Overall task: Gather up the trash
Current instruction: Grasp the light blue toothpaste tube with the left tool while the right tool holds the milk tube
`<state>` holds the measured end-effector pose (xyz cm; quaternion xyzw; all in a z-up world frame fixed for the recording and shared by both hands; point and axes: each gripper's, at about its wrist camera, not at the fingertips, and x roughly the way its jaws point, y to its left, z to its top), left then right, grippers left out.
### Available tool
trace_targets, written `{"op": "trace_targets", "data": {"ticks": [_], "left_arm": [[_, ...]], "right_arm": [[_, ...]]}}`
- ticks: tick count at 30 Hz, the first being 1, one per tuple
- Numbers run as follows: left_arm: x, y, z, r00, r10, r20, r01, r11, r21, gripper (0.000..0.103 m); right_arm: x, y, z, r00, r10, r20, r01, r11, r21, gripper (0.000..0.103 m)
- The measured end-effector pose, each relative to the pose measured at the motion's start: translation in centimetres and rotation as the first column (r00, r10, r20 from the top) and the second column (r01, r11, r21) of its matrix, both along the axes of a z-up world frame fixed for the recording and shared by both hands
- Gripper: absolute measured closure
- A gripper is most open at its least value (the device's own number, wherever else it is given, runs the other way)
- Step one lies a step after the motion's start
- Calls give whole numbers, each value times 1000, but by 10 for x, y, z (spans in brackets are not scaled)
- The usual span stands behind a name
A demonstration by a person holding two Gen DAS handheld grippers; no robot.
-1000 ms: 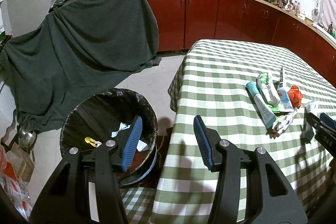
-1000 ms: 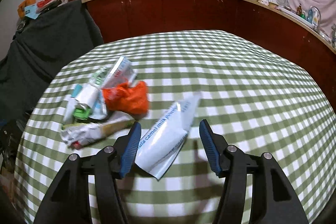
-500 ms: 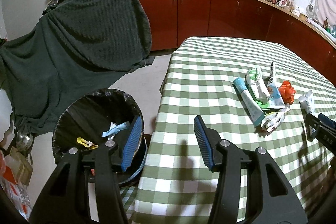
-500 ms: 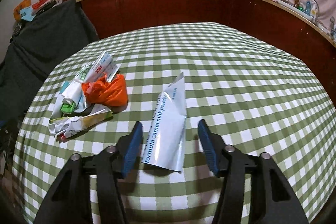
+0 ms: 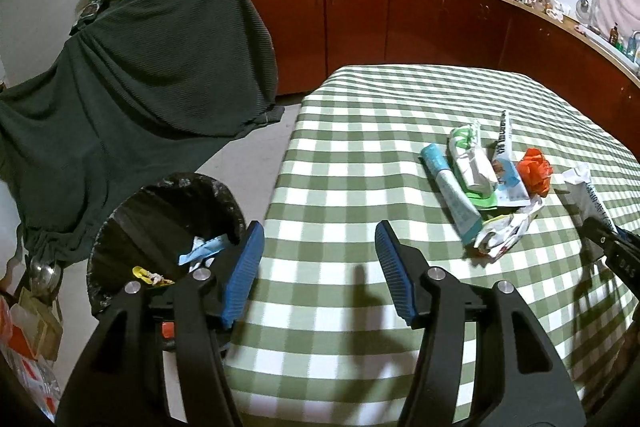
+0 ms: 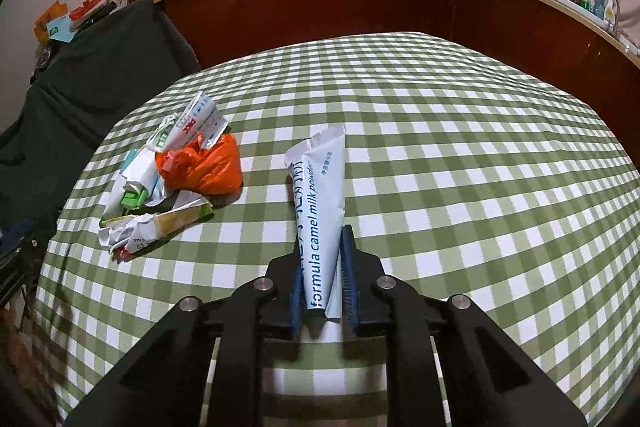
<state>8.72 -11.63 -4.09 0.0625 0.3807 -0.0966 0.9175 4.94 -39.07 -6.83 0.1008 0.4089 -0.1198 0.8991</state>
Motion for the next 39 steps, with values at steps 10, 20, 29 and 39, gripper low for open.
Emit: {"op": "trace_targets", "data": {"ticks": [10,20,29,39], "left_arm": [[10,-34,-3,999,-44,-33,43,999,-8,44],[18,-70,-8,996,-79,-44,80,997,16,44],[20,-85,-11,995,-91,-43,93,995,39,44],[24,-83,-17,992,-109,-64,111,993,39,59]], "right_arm": [[-9,-24,6,999,-33,30,34,999,-34,86],[-13,-46,5,998,-47,51,47,999,3,86],[-16,-51,4,997,-50,54,48,998,32,86],[-14,-50,3,998,-45,54,42,998,42,86]]}}
